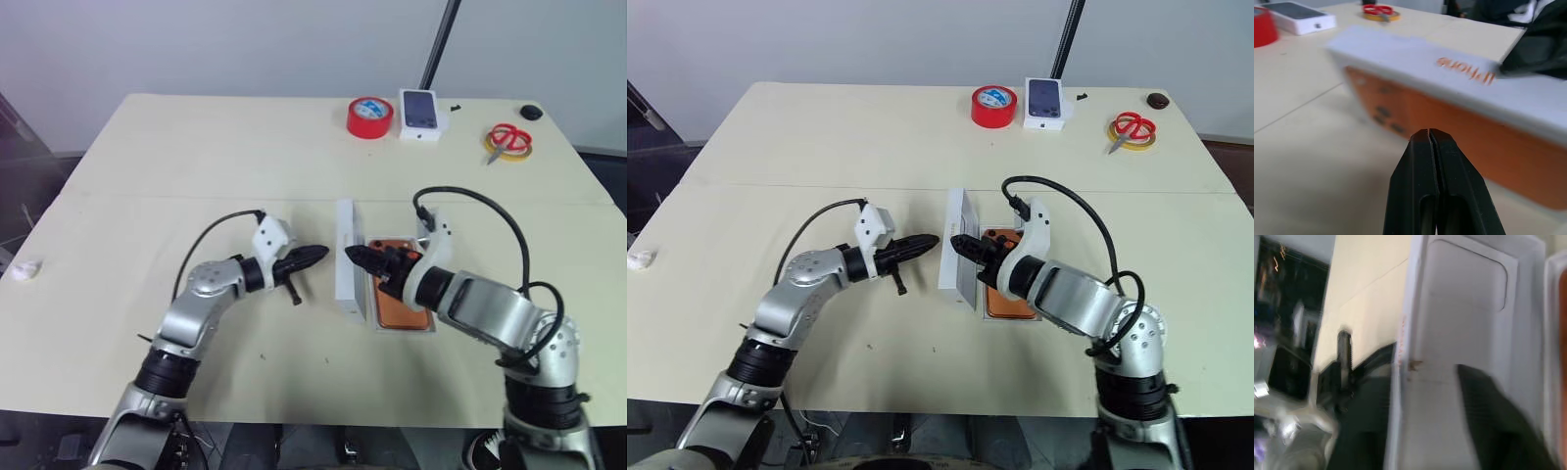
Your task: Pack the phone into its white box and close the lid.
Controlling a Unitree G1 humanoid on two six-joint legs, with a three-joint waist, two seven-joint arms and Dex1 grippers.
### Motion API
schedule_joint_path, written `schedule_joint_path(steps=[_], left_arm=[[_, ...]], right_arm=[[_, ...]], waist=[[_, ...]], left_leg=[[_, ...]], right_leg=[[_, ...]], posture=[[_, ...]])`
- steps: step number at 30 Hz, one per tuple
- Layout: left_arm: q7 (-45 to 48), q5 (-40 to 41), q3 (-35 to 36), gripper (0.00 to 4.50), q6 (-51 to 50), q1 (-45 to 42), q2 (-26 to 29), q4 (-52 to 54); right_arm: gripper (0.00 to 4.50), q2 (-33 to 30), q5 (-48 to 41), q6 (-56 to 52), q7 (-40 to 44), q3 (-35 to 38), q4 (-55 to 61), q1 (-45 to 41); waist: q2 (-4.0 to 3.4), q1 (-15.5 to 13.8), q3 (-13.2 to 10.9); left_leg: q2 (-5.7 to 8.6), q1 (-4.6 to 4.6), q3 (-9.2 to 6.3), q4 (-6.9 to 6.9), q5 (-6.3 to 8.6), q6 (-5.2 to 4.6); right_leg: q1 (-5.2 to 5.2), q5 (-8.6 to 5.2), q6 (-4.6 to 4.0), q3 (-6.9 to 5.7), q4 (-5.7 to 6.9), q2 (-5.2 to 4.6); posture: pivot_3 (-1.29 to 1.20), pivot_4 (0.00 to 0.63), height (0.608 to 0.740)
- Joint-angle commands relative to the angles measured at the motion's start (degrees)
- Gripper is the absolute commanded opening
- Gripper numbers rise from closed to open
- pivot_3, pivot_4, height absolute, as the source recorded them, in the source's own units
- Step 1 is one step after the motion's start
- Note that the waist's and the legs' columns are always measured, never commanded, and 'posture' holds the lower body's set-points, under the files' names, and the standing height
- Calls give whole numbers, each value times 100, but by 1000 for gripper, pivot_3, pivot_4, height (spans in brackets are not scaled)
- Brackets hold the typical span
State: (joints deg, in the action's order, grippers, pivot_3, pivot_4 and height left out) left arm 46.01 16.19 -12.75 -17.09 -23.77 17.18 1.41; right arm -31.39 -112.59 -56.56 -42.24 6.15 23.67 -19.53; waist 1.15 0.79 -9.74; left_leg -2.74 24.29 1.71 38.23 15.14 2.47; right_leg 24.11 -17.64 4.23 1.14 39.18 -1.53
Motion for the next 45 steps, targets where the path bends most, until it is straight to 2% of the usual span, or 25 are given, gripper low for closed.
schedule_joint_path(steps=[1, 4, 7, 9, 11, 14, 21, 24, 27, 38, 45], left_arm=[[6, -118, -222, 43, 92, -269, -272, -120], [44, -156, -362, 43, 48, -380, -473, -204], [50, -277, -529, 43, 76, -452, -625, -330], [34, -306, -576, 43, 40, -482, -696, -382], [34, -325, -593, 43, 23, -485, -730, -392], [-29, -238, -486, 43, -99, -417, -724, -295], [-493, 37, 228, 43, -850, -376, -481, -2], [-664, 30, 367, 43, -1275, -504, -350, -52], [-641, -177, 147, 43, -1520, -650, -228, -250], [-184, -384, -556, 43, -1490, -1231, -641, -992], [209, -114, -561, 43, -1796, -1159, -634, -403]], right_arm=[[2970, -1435, -41, -752, 1268, 324, -436, -663], [2970, -2474, 87, -1050, 1873, 271, -930, -1102], [2970, -2965, 1116, -1240, 2708, 197, -1116, -1262], [2451, -3164, 1981, -1248, 3306, -5, -997, -1249], [1657, -3273, 2727, -1212, 3836, -198, -828, -1224], [67, -3318, 3716, -1024, 4495, -497, -562, -1184], [67, -3598, 6100, -179, 5734, -1303, 180, -803], [67, -3545, 6690, 15, 6059, -1432, 212, -645], [67, -3435, 7180, 153, 6313, -1553, 193, -538], [67, -2869, 8216, 200, 6911, -1635, 163, -489], [67, -2890, 8432, 102, 7262, -1398, 443, -194]], waist=[[-4, -8, -3], [-3, -8, -1], [-3, -9, -1], [-5, -6, 0], [-6, -6, 0], [-6, -14, 0], [-6, -17, 0], [-6, -16, 0], [-5, -20, 0], [-6, -16, 0], [-6, -19, 0]], left_leg=[[1, 0, 1, 1, 0, 0], [1, 0, -2, -2, 2, -4], [-1, -2, -4, -7, 3, -6], [-2, -3, -4, -5, 3, -5], [-1, -4, -2, -3, 2, -5], [-1, -3, -3, -2, 2, -5], [-3, -2, -5, -1, 2, -5], [-1, -2, -5, 0, 2, -5], [1, -2, -4, 1, 2, -5], [7, -2, -4, 4, 1, -4], [6, -4, -4, 4, 1, -3]], right_leg=[[0, 0, 0, 1, 0, 0], [0, 0, 0, -2, -6, 9], [0, 0, -1, -2, -8, 19], [0, 1, -2, 0, -7, 18], [0, 1, -2, 3, -5, 13], [0, 1, -2, 3, -5, 12], [1, 1, -2, 1, -5, 9], [1, 1, -2, 1, -5, 8], [1, 1, -2, 1, -5, 8], [1, 1, -2, 0, -3, 8], [1, 1, -2, 1, 2, 8]], posture=[[0, 150, 732], [0, 150, 732], [0, 150, 732], [0, 150, 732], [0, 150, 732], [0, 150, 732], [0, 150, 732], [0, 150, 732], [0, 150, 732], [0, 150, 732], [0, 150, 732]])
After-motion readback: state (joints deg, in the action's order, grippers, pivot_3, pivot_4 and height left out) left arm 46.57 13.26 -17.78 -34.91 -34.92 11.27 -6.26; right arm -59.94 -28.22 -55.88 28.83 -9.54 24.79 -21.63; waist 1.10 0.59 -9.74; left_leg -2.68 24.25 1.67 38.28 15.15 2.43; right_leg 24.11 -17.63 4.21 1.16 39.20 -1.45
